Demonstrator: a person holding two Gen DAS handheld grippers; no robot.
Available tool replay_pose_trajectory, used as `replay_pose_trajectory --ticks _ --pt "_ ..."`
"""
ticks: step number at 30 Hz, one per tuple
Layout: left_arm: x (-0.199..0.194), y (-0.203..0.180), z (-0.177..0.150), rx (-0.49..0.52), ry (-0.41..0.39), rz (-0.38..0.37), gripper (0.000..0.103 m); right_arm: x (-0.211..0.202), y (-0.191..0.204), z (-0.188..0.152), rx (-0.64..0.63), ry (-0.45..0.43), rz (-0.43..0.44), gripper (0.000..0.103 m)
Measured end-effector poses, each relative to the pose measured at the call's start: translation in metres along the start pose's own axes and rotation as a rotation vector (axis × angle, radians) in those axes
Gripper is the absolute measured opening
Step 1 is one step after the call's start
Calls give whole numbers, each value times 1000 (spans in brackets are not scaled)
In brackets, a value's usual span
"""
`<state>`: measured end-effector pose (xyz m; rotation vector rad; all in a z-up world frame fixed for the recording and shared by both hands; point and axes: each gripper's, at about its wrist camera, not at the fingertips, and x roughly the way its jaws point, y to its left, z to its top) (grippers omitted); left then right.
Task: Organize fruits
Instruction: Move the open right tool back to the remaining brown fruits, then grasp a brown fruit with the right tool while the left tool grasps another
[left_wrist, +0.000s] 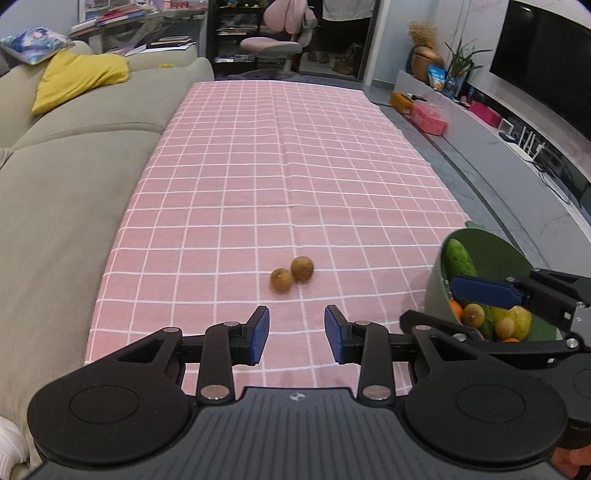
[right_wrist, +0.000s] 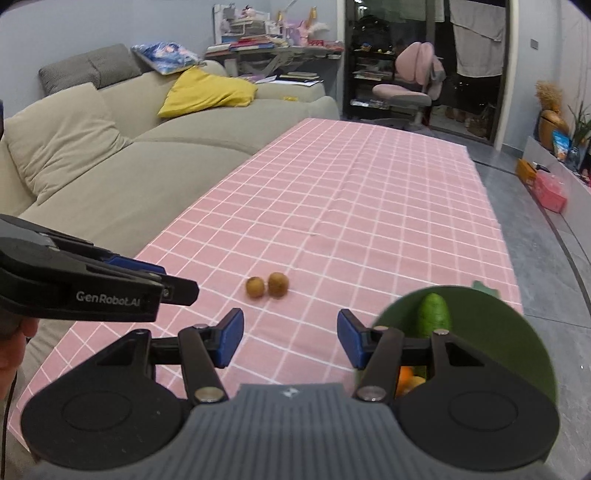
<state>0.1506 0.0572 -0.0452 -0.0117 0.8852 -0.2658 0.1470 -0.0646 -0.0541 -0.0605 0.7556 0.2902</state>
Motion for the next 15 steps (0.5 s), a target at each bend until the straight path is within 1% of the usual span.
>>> replay_pose_trajectory --ticks 4,7,10,15 --pt "7 10 0 -21 -7 -7 41 16 7 6 -3 6 10 47" --pt "15 16 1 -40 -14 -18 41 28 6 10 5 8 8 46" --pt "27 21 4 -63 -5 -26 41 42 5 12 13 17 3 41" --pt "46 21 10 -33 -12 -34 41 64 -6 19 63 36 6 40"
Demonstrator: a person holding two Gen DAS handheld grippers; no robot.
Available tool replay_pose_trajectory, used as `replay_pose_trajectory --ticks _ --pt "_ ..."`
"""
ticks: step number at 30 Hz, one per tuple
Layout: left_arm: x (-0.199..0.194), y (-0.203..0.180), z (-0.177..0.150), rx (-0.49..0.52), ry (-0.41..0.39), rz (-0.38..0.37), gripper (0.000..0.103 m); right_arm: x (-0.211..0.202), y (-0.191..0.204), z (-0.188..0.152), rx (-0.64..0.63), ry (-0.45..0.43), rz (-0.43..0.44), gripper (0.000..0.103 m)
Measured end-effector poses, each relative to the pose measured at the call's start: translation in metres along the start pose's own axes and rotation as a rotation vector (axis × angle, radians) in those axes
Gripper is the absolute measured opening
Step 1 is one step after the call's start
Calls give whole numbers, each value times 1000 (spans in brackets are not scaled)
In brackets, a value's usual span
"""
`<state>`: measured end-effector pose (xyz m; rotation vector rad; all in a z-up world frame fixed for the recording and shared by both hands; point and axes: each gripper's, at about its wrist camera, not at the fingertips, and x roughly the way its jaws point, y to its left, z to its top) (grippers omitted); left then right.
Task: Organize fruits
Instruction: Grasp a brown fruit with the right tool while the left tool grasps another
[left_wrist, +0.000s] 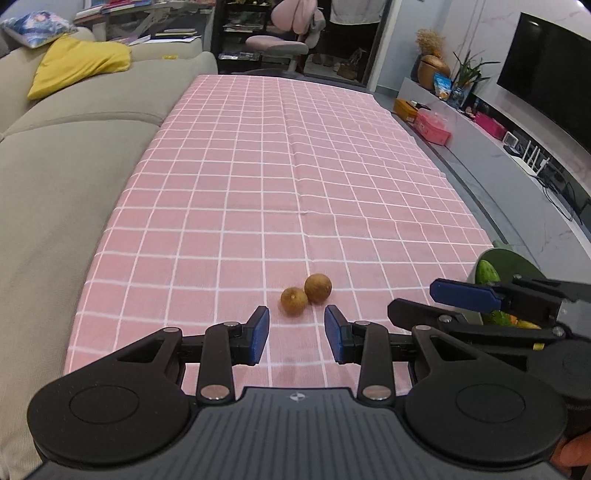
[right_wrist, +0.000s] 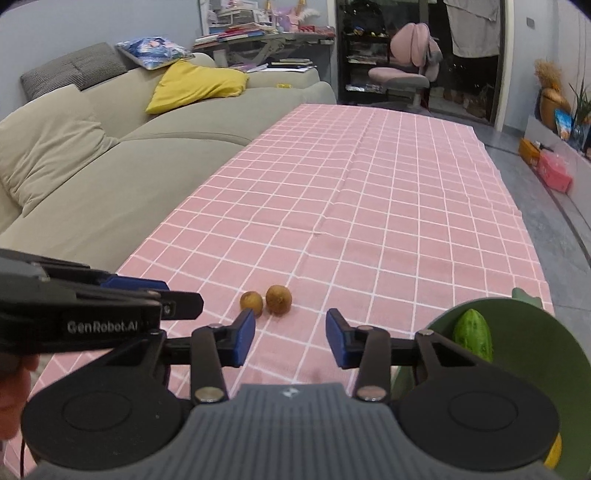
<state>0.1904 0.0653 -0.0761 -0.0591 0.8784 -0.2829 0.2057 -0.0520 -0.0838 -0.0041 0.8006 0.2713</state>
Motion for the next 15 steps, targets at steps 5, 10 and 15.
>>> replay_pose_trajectory --ticks 5,10,15 --pt "20 9 1 -20 1 -37 40 22 -11 10 49 32 17 32" --pt "42 5 3 53 32 -3 40 43 -16 17 34 79 44 32" --pt "61 6 1 65 75 -21 40 60 -25 21 46 119 50 32"
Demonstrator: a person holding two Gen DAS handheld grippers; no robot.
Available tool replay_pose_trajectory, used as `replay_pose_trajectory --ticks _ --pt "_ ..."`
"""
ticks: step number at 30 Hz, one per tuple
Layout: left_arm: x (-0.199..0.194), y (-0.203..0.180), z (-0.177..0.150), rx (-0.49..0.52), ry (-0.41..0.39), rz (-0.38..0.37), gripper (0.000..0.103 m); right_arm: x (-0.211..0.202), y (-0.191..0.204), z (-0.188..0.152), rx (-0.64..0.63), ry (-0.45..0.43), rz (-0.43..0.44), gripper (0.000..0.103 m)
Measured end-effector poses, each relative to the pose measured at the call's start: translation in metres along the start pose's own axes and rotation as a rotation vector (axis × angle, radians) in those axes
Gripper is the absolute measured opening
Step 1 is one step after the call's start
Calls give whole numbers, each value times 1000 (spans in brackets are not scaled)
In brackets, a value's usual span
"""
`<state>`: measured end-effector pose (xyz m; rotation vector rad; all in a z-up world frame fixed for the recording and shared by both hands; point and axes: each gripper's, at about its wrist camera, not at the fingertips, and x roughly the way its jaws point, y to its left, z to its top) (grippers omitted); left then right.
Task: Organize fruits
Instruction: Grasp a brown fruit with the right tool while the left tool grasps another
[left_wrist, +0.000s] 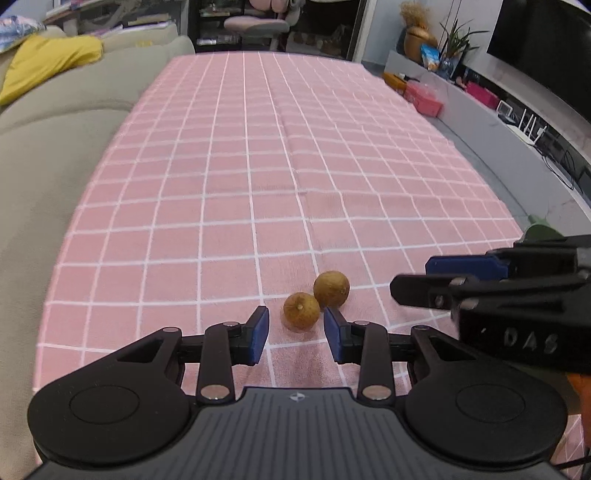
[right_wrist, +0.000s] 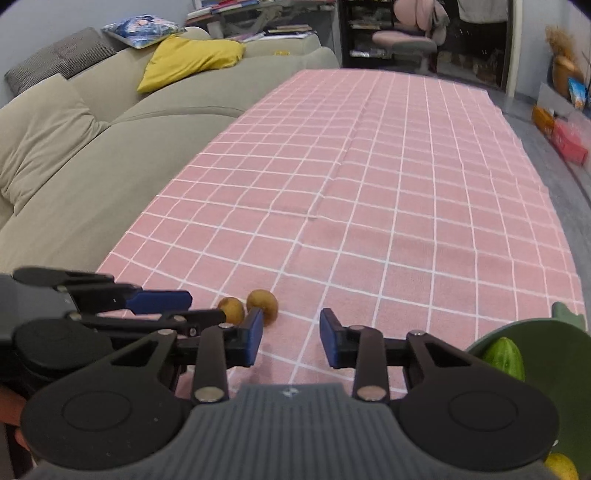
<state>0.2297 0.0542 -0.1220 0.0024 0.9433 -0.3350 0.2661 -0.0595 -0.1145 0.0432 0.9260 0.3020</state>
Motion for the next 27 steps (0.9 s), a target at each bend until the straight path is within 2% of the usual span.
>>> replay_pose_trajectory --ticks 7,11,13,21,27 --pt "16 -5 0 33 18 22 40 12 -7 8 23 38 39 32" --pt "16 -2 -3 26 8 18 27 18 -6 11 22 48 52 32" --pt "16 1 -1 19 5 27 27 20 -5 12 23 53 60 32" --pt "1 28 -1 -61 -1 84 26 37 8 15 11 66 83 32" --pt "-14 48 0 -125 -28 117 26 55 18 17 -11 91 66 32"
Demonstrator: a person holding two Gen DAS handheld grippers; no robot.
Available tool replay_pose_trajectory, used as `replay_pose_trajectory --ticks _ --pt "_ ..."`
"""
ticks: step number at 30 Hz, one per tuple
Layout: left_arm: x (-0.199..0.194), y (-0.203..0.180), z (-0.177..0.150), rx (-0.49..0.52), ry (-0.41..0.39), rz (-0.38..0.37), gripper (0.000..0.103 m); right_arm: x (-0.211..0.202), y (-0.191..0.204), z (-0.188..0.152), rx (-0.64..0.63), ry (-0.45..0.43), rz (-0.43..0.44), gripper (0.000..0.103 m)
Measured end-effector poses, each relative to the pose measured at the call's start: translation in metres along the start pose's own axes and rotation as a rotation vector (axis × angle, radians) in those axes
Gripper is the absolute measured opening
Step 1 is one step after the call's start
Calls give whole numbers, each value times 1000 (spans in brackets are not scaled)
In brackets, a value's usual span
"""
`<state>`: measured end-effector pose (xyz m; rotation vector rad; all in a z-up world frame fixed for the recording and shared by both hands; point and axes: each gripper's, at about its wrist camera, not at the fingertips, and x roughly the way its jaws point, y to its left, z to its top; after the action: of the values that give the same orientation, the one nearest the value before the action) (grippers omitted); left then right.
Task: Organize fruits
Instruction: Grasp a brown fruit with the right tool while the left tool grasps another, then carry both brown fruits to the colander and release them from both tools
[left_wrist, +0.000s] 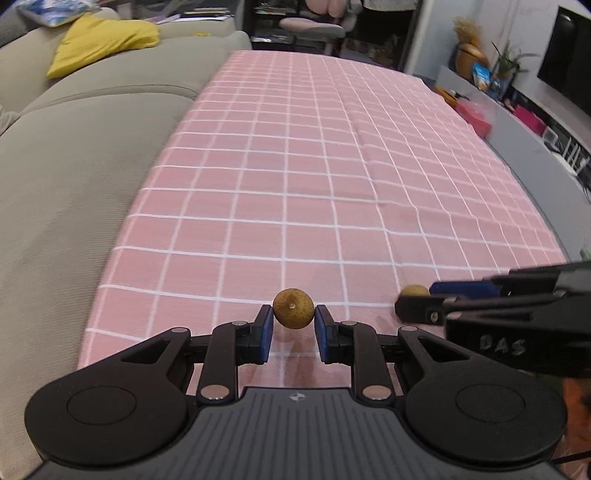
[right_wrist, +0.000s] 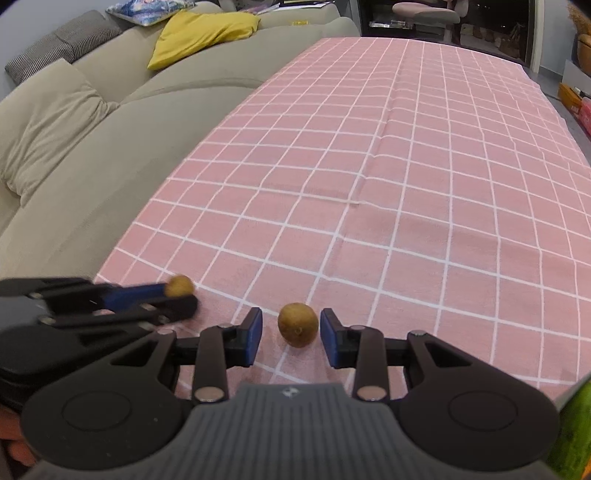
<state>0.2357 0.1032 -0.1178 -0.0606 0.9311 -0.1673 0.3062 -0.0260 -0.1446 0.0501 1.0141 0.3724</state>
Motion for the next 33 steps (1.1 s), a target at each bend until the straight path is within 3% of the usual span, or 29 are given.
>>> replay_pose_trajectory --ticks 5,8,15,26,33 --pt "-6 4 7 -13 -21 -7 26 9 2 -1 -8 9 -23 32" --pt "-8 2 6 -5 -24 -12 26 12 1 -1 -5 10 -27 22" --pt "-20 -9 10 25 -43 -19 26 -2 5 -5 -1 -17 -14 22" --pt "-70 -41 15 92 -108 -61 26 -81 14 -20 -18 -126 12 22" --pt "-97 -75 17 133 -141 -150 26 -143 1 -39 -32 -202 0 22"
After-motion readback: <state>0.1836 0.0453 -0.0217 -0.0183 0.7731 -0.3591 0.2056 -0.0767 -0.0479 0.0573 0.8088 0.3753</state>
